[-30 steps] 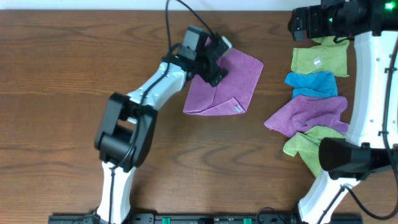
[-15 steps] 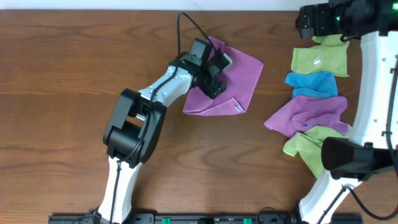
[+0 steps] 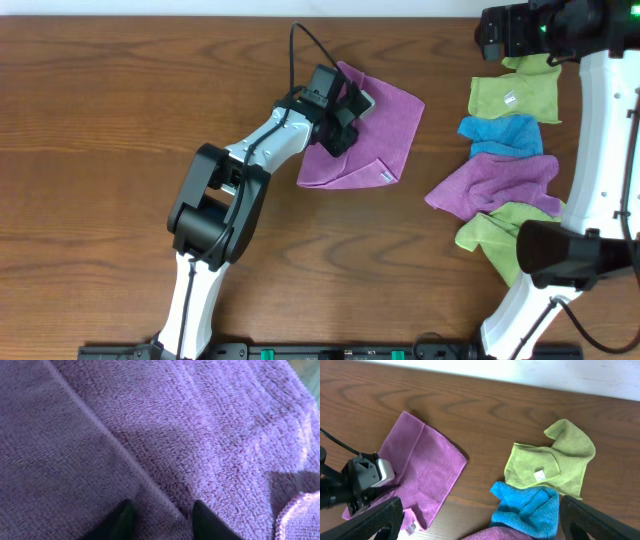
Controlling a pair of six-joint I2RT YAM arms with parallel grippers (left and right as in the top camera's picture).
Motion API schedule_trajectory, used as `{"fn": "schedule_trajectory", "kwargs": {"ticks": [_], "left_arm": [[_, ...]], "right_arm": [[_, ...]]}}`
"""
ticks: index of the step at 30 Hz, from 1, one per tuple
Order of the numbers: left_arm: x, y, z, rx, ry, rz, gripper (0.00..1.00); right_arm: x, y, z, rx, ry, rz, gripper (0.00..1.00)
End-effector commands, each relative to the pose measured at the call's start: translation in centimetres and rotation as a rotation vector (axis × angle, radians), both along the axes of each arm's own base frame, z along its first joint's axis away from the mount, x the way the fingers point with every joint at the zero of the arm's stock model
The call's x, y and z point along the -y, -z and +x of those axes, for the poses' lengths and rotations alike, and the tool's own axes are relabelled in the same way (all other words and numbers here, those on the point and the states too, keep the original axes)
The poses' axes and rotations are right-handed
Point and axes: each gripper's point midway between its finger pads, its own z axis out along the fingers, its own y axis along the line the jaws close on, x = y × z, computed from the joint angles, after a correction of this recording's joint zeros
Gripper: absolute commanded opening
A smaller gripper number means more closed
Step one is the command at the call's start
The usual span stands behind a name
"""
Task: Fold the cloth
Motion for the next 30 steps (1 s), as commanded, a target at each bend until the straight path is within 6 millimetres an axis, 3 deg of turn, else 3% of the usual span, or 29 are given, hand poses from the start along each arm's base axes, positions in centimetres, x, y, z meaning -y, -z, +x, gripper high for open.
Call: {"fn": "schedule_trajectory", "kwargs": {"ticks": [1, 5, 11, 15, 18, 21, 24, 26, 27, 28, 29, 30], "left_arm": [[-0.3, -0.3, 0.5, 0.021, -0.012, 0.026, 0.23], [-0.6, -0.2, 0.7, 0.031, -0.024, 0.045, 0.06], [-1.5, -1.2, 1.9, 0.089, -0.063, 0.086, 0.06], [-2.7, -4.7, 3.6, 0.199, -0.124, 0.121, 0.06], [-4.8, -7.0, 5.0, 0.292, -0.210, 0.207, 0.06], [-7.4, -7.2, 5.7, 0.333, -0.287, 0.321, 0.06], [-12.3, -6.6, 5.5, 0.315, -0.415, 0.490, 0.06], [-14.5, -6.5, 5.6, 0.299, -0.480, 0.535, 0.17], [-15.4, -6.3, 5.5, 0.281, -0.492, 0.547, 0.34], [-16.4, -6.0, 5.3, 0.254, -0.513, 0.554, 0.74], [-17.2, -5.8, 5.1, 0.232, -0.534, 0.562, 0.87], [-18.2, -5.5, 4.7, 0.206, -0.549, 0.575, 0.86]], "right_arm": [[0.0, -0.7, 0.0, 0.023, -0.013, -0.006, 0.99], [0.0, -0.7, 0.0, 0.024, -0.012, -0.006, 0.99], [0.0, -0.7, 0.0, 0.024, -0.011, -0.004, 0.99], [0.0, -0.7, 0.0, 0.024, -0.011, -0.004, 0.99], [0.0, -0.7, 0.0, 0.025, -0.011, -0.004, 0.99], [0.0, -0.7, 0.0, 0.024, -0.010, -0.004, 0.99], [-0.1, -0.7, 0.0, 0.022, -0.005, 0.002, 0.99], [-0.3, -0.7, 0.0, 0.023, -0.012, 0.009, 0.99], [-0.4, -0.7, 0.0, 0.024, -0.015, 0.013, 0.99], [-0.5, -0.8, 0.0, 0.024, -0.020, 0.019, 0.99], [-0.6, -0.8, 0.0, 0.025, -0.024, 0.025, 0.99], [-0.7, -0.8, 0.0, 0.025, -0.025, 0.028, 0.99]]}}
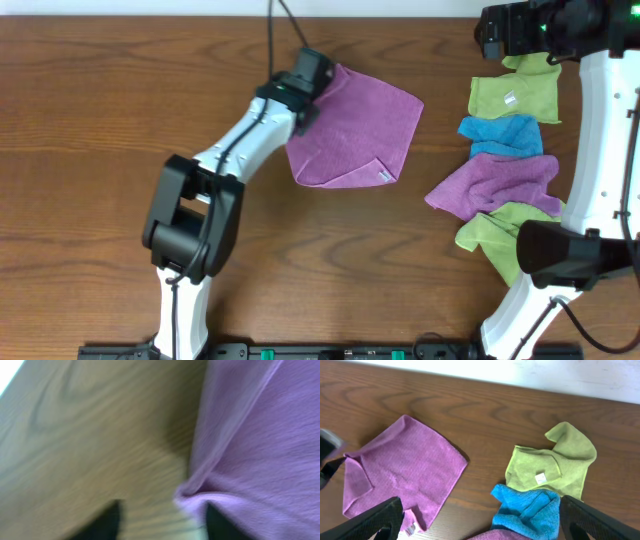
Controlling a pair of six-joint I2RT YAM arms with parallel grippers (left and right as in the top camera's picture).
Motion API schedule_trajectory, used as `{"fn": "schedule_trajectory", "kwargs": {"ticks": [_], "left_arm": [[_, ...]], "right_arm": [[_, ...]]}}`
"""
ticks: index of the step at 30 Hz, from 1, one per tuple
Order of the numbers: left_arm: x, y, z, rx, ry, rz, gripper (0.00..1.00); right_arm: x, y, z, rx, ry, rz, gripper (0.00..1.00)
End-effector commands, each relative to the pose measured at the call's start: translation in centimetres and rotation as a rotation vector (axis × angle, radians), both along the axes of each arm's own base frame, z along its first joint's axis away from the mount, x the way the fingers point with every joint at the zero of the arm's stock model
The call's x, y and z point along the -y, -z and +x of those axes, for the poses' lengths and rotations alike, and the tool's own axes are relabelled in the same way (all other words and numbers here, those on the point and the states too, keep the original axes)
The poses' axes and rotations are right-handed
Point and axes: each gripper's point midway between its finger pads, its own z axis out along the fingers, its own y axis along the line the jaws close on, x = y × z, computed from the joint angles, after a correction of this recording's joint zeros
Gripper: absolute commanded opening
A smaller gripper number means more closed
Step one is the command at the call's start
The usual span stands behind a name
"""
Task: Fold the cloth
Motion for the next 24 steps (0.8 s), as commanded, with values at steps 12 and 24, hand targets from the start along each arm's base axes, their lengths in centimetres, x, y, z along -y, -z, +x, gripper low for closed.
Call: {"fn": "schedule_trajectory", "kwargs": {"ticks": [12, 24], "left_arm": [[2.7, -0.6, -1.6, -0.157, -0.010, -0.412, 0.57], [9.0, -4.0, -3.6, -0.206, 0.152, -0.667, 0.06]], "right_arm": [[-1.0, -0.3, -0.2, 0.005, -0.034, 0.044, 0.67], [-0.9, -0.4, 0.0, 0.014, -0.035, 0.043, 0.22]]}}
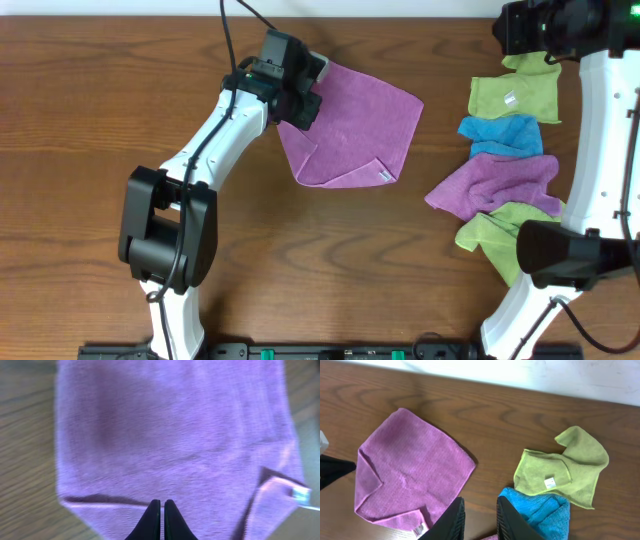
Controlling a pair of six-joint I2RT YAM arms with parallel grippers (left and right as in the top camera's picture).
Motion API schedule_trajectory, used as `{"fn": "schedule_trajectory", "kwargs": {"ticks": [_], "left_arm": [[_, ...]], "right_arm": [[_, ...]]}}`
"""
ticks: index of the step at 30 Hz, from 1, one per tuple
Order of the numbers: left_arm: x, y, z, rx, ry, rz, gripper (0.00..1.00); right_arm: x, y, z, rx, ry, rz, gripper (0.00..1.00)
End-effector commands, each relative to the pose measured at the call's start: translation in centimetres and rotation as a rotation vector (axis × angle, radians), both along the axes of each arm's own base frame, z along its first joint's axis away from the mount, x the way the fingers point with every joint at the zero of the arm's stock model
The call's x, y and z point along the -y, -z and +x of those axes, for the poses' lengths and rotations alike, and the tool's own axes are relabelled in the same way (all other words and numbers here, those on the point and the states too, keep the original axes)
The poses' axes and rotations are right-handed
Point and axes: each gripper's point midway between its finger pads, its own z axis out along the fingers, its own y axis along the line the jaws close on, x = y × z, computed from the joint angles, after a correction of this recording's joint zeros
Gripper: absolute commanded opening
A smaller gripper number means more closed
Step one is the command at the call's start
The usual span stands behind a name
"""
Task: Fold the cloth
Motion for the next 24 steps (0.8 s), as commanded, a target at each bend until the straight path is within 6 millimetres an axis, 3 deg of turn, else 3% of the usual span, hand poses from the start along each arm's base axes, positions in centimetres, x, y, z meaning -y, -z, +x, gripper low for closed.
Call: {"fn": "schedule_trajectory", "kwargs": {"ticks": [1, 5, 9, 11, 13, 16, 19, 24], "left_arm": [[2.0, 0.6, -0.9, -0.046, 0.042, -0.058, 0.06], [2.7, 3.7, -2.2, -0.128, 0.061, -0.026, 0.06], [2.8, 5.1, -2.8, -0.166, 0.065, -0.005, 0.06], [1.6, 5.9, -3.1, -0.179, 0.038, 0.065, 0.06], [0.5, 6.4, -3.4, -0.191, 0.015, 0.131, 0.06], [-0.1, 6.7, -3.9, -0.211, 0.007, 0.160, 0.06], [-0.2, 6.7, -4.0, -0.215, 0.007, 0.161, 0.06], [-0.2, 6.7, -3.9, -0.210, 0.005, 0.161, 0.06]], "right_arm": [[-0.2, -0.3, 0.0, 0.011, -0.008, 0.007, 0.22], [-0.2, -0.5, 0.2, 0.022, -0.008, 0.006, 0.30], [-0.2, -0.4, 0.1, 0.020, -0.009, 0.006, 0.32], [-0.2, 0.0, 0.1, 0.007, -0.012, 0.007, 0.30], [-0.8, 1.4, 0.3, -0.030, -0.031, 0.032, 0.20], [-2.5, 5.4, 0.9, -0.123, -0.084, 0.105, 0.02], [-5.4, 10.4, 2.2, -0.198, -0.159, 0.190, 0.01], [-9.6, 16.6, 3.1, -0.269, -0.258, 0.197, 0.01]]}}
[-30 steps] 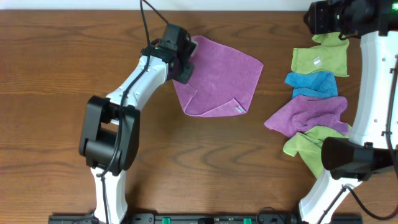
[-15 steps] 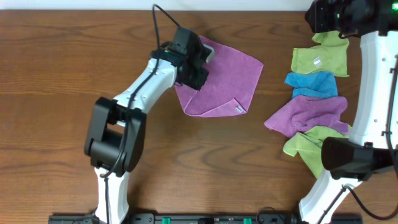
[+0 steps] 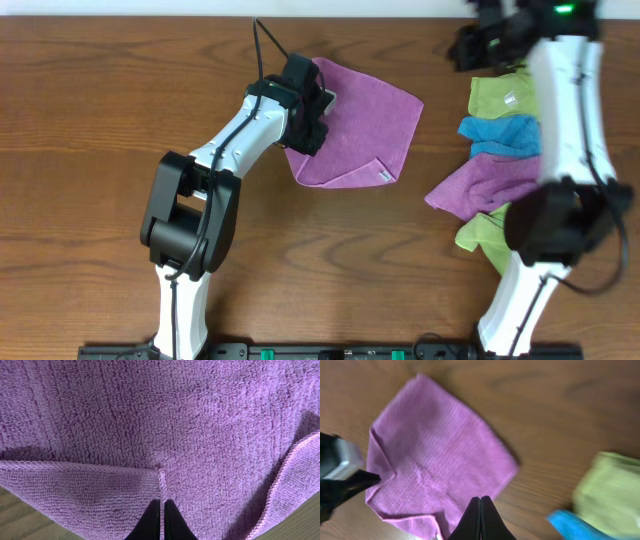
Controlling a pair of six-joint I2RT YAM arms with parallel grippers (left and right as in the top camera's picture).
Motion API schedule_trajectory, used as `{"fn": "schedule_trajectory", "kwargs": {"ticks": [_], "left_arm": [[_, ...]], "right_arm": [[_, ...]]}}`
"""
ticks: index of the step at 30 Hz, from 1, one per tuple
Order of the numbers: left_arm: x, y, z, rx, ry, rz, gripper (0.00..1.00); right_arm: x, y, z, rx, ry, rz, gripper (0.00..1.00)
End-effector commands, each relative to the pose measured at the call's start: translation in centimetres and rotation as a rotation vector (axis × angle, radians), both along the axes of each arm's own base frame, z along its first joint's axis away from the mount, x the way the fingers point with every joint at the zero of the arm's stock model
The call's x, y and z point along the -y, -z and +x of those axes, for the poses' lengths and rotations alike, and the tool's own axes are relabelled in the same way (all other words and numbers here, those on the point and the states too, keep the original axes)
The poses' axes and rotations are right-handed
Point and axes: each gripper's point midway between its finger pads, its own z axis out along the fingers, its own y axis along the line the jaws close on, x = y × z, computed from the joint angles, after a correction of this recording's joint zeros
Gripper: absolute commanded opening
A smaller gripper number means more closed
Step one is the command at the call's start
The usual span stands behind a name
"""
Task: Fold the cloth
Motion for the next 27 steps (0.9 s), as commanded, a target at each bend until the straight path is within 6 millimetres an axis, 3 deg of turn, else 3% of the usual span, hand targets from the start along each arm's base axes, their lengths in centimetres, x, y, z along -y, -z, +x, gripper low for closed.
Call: {"fn": "schedule_trajectory", "kwargs": {"ticks": [1, 4, 7, 12, 27], "left_arm": [[-0.1, 0.0, 0.5, 0.017, -0.004, 0.016, 0.06], [0.1, -0.2, 1.0, 0.037, -0.004, 0.007, 0.06], [0.3, 0.0, 1.2, 0.045, -0.005, 0.003, 0.06], [0.4, 1.3, 1.5, 0.037, -0.005, 0.006, 0.06], [0.6, 2.3, 1.9, 0.040, -0.010, 0.001, 0.06]], "right_arm": [[-4.3, 3.5, -0.7, -0.061, -0.114, 0.042, 0.01], [-6.4, 6.9, -0.9, -0.115, -0.171, 0.040, 0.01], [-8.2, 8.7, -1.1, -0.151, -0.206, 0.089, 0.01], [-8.4, 10.1, -1.2, -0.175, -0.211, 0.090, 0.01], [-8.7, 16.0, -1.9, -0.282, -0.223, 0.094, 0.01]]}}
